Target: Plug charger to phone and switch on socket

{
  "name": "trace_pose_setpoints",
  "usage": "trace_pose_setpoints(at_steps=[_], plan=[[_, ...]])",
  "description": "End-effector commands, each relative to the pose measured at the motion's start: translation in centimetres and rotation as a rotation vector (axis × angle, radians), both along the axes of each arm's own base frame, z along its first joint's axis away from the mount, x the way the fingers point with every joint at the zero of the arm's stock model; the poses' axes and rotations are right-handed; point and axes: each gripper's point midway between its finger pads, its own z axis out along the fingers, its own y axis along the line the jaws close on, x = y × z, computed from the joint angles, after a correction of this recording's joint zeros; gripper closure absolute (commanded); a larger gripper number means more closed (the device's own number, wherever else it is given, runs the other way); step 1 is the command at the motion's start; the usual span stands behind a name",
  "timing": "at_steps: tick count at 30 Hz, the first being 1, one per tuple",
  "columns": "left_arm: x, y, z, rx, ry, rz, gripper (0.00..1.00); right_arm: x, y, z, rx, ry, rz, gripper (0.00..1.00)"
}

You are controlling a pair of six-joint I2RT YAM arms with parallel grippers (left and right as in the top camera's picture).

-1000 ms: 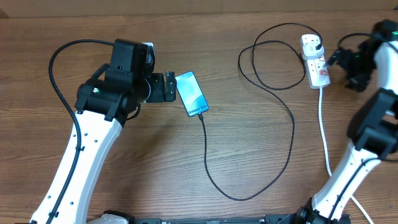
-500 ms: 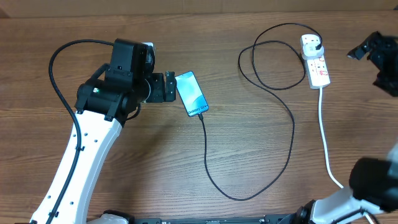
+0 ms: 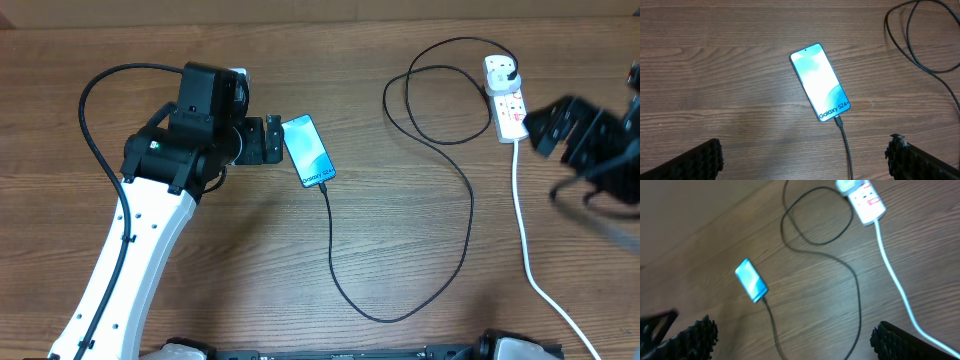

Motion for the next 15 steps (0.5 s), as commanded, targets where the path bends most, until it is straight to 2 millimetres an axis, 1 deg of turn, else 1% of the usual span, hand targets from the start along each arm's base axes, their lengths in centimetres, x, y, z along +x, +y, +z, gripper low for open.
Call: trace_pose_setpoints(at_steps=[1,5,10,13,15], plan=[[0.2,0.2,-0.1,0.019,-0.004,-0.006,0.00,-1.7,1.6,-0.7,0.032,0.005,0.015,0.00],[0.2,0.2,-0.1,0.019,-0.004,-0.006,0.00,-4.4,2.9,-2.1,0.045,0.017,0.054,0.00],[0.2,0.2,-0.1,0.019,-0.005,-0.006,0.01,-7.5,3.8,-4.9,0.075,0.074,0.076,0.00],[0.2,0.2,-0.1,0.019,-0.005,-0.006,0.00,-8.4,4.9,-6.0,0.131,0.095,0.109,0.00],[0.2,0.2,-0.1,0.019,-0.004,-0.006,0.01,-8.7,5.9,-6.2,0.183,0.106,0.142,0.00]])
